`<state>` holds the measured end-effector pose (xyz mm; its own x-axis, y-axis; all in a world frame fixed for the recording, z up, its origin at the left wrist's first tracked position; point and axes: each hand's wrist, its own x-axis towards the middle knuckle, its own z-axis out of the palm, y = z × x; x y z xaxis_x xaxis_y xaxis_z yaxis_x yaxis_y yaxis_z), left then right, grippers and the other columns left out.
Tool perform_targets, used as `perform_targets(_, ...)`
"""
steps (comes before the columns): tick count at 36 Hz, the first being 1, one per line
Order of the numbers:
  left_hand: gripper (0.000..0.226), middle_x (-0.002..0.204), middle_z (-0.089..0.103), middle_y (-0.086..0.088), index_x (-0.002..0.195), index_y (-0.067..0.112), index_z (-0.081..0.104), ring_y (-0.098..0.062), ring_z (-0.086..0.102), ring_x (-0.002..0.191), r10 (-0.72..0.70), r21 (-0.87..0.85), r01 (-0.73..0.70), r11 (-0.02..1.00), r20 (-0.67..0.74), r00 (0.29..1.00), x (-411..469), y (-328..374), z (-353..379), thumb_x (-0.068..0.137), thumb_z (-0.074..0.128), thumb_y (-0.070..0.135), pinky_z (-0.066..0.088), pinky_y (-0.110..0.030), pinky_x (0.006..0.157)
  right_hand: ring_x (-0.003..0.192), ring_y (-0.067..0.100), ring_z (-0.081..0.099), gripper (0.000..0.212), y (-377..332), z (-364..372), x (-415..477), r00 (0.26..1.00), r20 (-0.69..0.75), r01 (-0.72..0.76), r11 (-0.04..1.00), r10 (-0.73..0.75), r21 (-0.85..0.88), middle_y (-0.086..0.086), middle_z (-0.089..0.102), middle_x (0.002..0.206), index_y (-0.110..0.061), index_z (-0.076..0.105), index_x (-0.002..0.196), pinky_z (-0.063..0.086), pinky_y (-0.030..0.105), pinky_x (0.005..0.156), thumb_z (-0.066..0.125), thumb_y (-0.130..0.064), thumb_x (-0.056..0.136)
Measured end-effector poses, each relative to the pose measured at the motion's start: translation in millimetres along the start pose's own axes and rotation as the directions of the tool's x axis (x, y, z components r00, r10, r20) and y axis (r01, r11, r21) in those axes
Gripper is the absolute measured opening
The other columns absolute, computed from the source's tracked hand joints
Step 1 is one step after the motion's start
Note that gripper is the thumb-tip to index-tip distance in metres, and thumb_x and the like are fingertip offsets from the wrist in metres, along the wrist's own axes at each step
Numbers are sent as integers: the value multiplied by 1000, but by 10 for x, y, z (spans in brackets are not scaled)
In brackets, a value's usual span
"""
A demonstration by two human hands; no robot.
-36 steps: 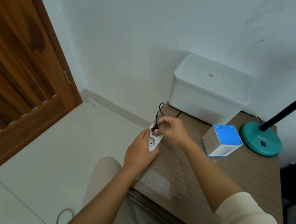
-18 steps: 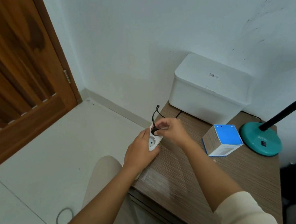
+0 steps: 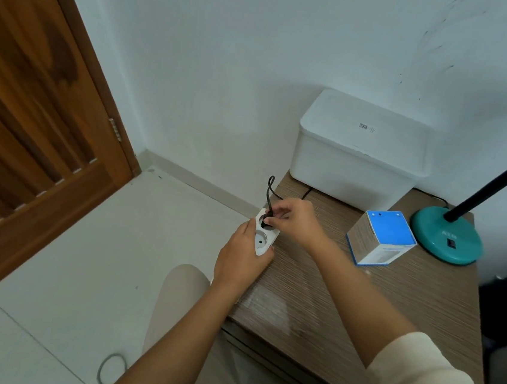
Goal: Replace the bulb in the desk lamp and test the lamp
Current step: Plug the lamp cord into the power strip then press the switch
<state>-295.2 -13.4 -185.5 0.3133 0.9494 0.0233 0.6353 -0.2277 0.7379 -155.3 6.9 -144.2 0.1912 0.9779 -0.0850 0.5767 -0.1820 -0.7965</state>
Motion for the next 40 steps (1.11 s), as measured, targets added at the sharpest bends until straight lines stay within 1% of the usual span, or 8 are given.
perform_targets(7, 53, 107, 55, 4, 129, 21, 43, -15, 56, 90, 3, 2, -3, 1000, 0, 1000, 3, -21, 18, 81, 60, 36, 47, -28, 70, 64, 2, 55, 13, 5, 26, -5, 1000, 0, -14, 995, 14, -95, 1, 64, 75, -4, 73, 87, 44, 3, 59, 74, -7, 75)
perform_targets(11, 53, 107, 55, 4, 129, 20, 43, -15, 56, 90, 6, -4, -6, 1000, -1, 1000, 6, -23, 15, 80, 60, 34, 43, -25, 69, 75, 11, 59, 9, -2, 71, -17, 1000, -7, -1, 989, 0, -147, 8, 68, 80, -5, 74, 84, 53, 25, 75, 74, -7, 75)
perform_targets(21, 54, 108, 55, 4, 130, 20, 42, -14, 56, 90, 28, 9, -28, 1000, -1, 1000, -9, -27, 15, 81, 59, 34, 47, -28, 71, 78, 15, 62, 11, -34, 67, -84, 999, -29, 31, 993, -34, -116, 13, 71, 87, -1, 72, 87, 53, 26, 75, 69, -7, 79)
perform_targets(24, 54, 109, 55, 3, 130, 19, 42, -15, 56, 92, 31, 21, -31, 999, 1, 1000, -7, -19, 5, 82, 59, 34, 47, -28, 71, 80, 15, 62, 9, -28, 121, -109, 997, -50, 46, 990, -53, -133, 12, 70, 91, -3, 70, 87, 50, 21, 72, 66, -6, 81)
perform_targets(29, 53, 112, 55, 2, 130, 19, 42, -16, 56, 95, 26, 32, -27, 999, 23, 999, -30, -20, -2, 84, 59, 37, 43, -27, 69, 85, 24, 63, 10, -50, 117, -133, 999, -13, 33, 989, -35, -143, 15, 68, 93, -1, 68, 88, 51, 27, 75, 64, -8, 83)
perform_targets(32, 47, 113, 54, 1, 129, 18, 45, -17, 55, 99, 53, 14, -54, 998, 35, 998, -30, -29, -27, 89, 55, 40, 47, -30, 74, 87, 23, 64, 14, -84, 28, -170, 999, 32, 37, 989, -33, -142, 15, 70, 94, -1, 70, 92, 50, 30, 78, 61, -10, 85)
perform_targets(37, 30, 112, 56, -3, 120, 13, 53, -18, 53, 106, 94, -38, -95, 995, -36, 995, -61, 71, -85, 96, 44, 29, 42, -24, 82, 97, 24, 63, 25, -122, -302, -311, 999, 29, 32, 986, -28, -166, 15, 68, 106, -4, 66, 110, 51, 32, 90, 56, -11, 88)
perform_targets(40, 41, 130, 51, -9, 130, 7, 49, -23, 47, 122, 97, -66, -103, 992, -96, 991, -31, 334, -115, 97, 42, 31, 41, -34, 101, 91, 21, 63, 24, -80, -609, -419, 999, -42, 1, 988, -8, -152, 13, 69, 105, -7, 67, 109, 51, 30, 89, 56, -13, 87)
